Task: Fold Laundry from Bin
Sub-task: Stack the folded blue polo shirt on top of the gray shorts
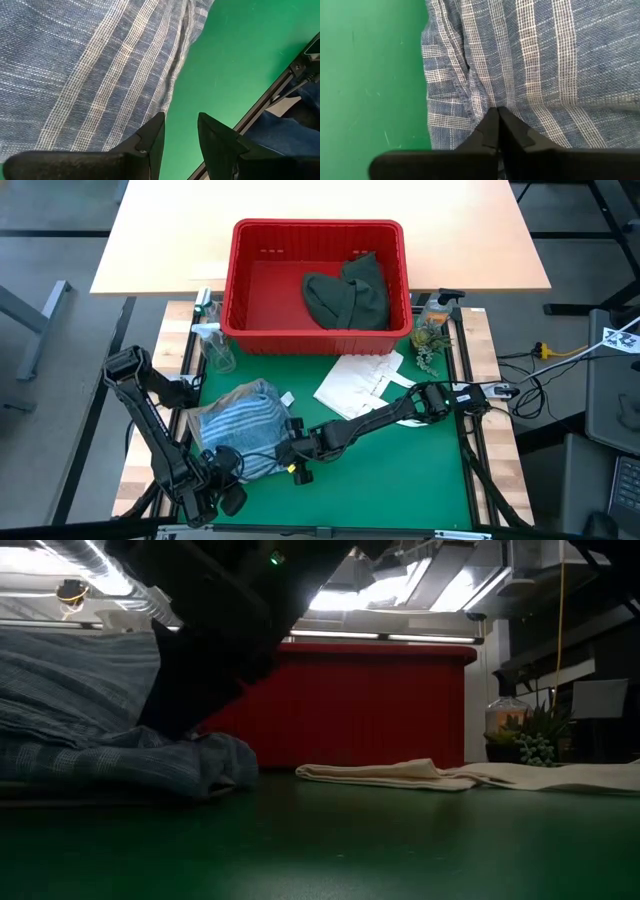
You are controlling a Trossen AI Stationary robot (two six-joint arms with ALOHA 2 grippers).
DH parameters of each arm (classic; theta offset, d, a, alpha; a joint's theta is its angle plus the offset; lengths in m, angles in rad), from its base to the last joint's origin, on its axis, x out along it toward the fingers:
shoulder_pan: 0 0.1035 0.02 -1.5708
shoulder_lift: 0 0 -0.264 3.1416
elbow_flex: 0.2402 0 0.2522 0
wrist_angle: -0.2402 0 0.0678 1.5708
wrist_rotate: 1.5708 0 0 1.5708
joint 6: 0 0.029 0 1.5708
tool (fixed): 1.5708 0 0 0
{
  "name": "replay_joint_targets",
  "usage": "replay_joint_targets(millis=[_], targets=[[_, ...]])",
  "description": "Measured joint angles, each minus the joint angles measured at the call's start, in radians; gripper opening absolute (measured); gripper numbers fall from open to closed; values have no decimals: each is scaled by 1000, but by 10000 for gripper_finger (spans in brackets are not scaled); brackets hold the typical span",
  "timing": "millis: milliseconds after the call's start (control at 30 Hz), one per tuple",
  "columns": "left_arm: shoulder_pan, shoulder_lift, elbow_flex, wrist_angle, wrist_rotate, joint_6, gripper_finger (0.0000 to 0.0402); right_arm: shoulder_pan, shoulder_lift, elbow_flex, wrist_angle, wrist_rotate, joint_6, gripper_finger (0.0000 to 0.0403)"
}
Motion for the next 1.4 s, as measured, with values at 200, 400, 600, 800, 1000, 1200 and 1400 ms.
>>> replay_joint_targets(millis=[200,400,600,800,1000,1200,1400], targets=[[-2,0,0,-1,-29,4,111,0,-40,-2,-7,-1,-1,15],[0,-2,0,-1,-71,5,111,0,-102,-2,5,0,-1,16],[34,-2,0,1,-70,6,111,0,-113,-2,123,0,-1,16],[78,-2,0,8,-105,75,111,-5,-50,-1,304,15,-1,17],[82,-2,0,6,-97,94,111,-7,-1,-2,232,17,1,17],[77,-2,0,0,-86,96,111,-7,34,0,134,18,0,17],[76,6,0,-48,-1,109,111,-7,34,0,102,18,0,17]])
